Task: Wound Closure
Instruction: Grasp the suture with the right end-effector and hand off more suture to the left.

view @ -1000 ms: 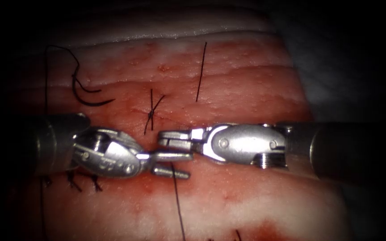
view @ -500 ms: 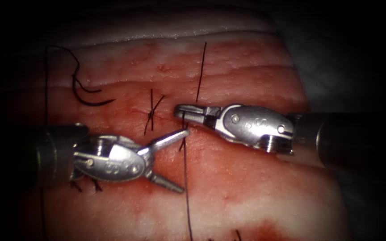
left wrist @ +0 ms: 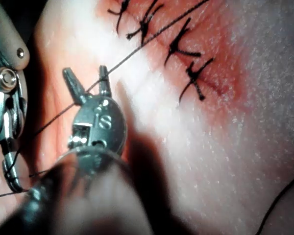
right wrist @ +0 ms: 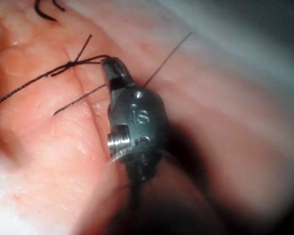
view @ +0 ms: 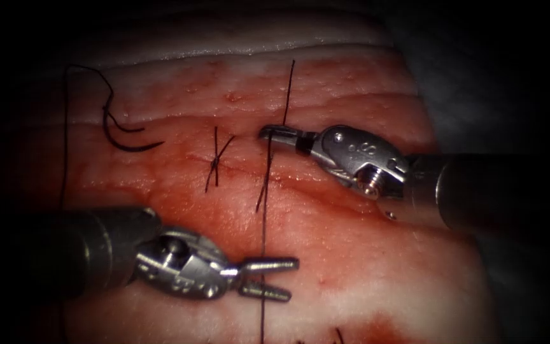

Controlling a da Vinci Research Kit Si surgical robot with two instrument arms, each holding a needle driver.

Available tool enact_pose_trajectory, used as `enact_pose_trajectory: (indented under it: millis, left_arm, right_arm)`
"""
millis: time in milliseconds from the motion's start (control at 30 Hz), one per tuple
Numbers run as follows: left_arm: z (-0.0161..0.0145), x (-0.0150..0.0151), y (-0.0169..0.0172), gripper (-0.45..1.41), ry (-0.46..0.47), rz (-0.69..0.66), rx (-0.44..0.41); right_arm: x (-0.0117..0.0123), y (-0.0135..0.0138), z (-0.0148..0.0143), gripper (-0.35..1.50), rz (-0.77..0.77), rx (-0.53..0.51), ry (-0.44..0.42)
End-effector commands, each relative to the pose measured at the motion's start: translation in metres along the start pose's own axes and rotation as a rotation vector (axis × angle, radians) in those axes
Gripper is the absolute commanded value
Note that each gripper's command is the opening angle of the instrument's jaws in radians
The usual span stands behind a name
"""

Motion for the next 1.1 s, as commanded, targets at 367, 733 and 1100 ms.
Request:
enact_pose_trajectory:
  millis: [367,733,1100]
  left_arm:
    - [-0.0008,0.001,0.0005,0.04,0.05,0.081,-0.021]
    - [-0.0025,0.0019,0.0044,0.02,0.058,0.127,-0.071]
    - [-0.0022,0.0038,0.0055,0.05,0.06,0.139,-0.085]
  right_arm:
    - [-0.002,0.0024,0.0026,-0.35,0.122,0.04,-0.031]
    - [-0.0026,0.0024,0.003,-0.35,0.126,0.037,-0.036]
    - [-0.0026,0.0023,0.003,-0.35,0.125,0.038,-0.036]
